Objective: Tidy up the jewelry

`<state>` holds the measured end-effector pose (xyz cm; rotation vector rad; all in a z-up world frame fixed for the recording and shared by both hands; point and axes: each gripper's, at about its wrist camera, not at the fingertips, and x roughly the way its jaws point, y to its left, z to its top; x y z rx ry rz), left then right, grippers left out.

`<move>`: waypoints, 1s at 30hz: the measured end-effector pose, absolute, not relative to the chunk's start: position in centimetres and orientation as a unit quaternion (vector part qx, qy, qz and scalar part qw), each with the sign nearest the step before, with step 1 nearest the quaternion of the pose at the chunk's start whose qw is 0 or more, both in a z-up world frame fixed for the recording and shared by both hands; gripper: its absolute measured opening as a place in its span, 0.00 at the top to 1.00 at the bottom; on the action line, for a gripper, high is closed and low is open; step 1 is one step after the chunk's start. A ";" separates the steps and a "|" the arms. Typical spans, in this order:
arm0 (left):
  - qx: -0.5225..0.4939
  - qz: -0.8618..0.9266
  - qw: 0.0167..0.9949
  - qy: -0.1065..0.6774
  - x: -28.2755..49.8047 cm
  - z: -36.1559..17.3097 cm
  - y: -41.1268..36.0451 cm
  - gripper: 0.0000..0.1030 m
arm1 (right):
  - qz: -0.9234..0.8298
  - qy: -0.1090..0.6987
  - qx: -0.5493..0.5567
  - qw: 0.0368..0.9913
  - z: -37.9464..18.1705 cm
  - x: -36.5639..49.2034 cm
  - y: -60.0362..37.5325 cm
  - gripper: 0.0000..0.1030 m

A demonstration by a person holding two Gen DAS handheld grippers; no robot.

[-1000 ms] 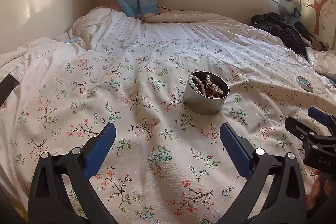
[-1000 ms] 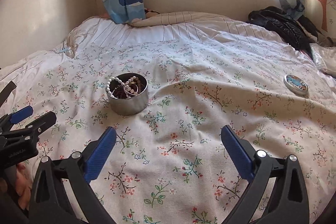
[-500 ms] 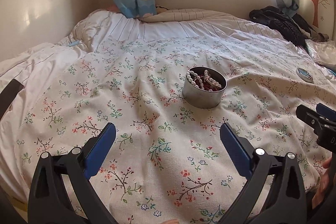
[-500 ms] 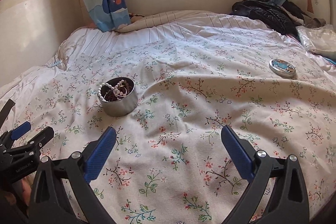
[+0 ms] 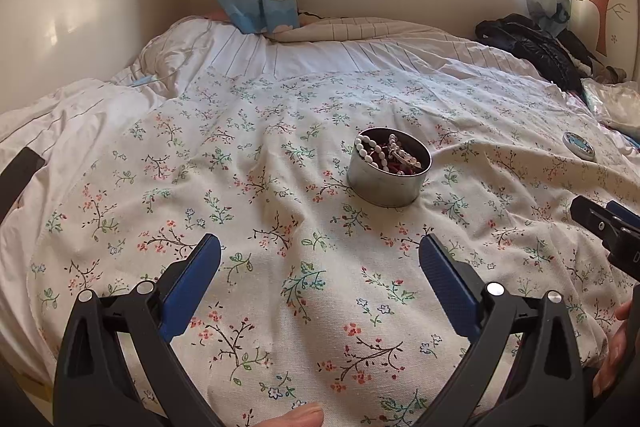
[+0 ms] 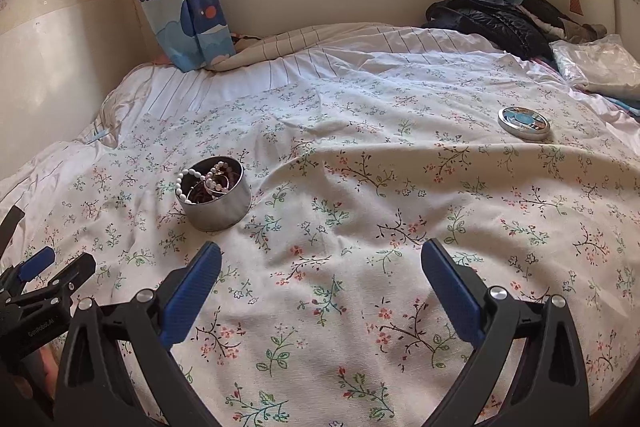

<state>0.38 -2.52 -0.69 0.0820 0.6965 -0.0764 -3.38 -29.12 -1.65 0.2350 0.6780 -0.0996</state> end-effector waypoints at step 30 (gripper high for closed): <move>0.034 -0.031 0.935 0.352 0.8 -0.8 -2.3 0.07 | -0.051 0.331 0.113 0.936 -1.6 -3.5 -29.1 0.07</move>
